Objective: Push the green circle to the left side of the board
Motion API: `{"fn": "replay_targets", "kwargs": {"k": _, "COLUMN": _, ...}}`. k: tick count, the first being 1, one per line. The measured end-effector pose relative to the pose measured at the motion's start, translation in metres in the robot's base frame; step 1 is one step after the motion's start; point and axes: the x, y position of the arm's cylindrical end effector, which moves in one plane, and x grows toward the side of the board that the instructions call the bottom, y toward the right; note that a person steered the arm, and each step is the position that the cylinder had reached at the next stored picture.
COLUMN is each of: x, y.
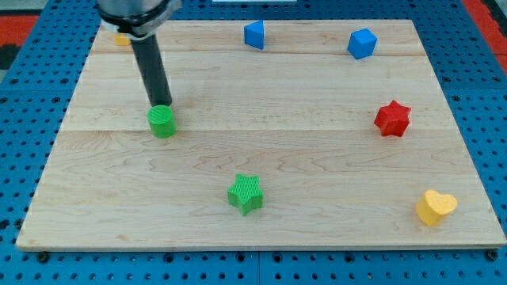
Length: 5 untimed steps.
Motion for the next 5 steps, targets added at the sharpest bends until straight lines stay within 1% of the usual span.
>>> {"fn": "replay_targets", "kwargs": {"k": 1, "x": 0.008, "y": 0.103}}
{"fn": "replay_targets", "kwargs": {"k": 2, "x": 0.031, "y": 0.053}}
{"fn": "replay_targets", "kwargs": {"k": 3, "x": -0.005, "y": -0.039}}
{"fn": "replay_targets", "kwargs": {"k": 4, "x": 0.012, "y": 0.021}}
{"fn": "replay_targets", "kwargs": {"k": 5, "x": 0.041, "y": 0.072}}
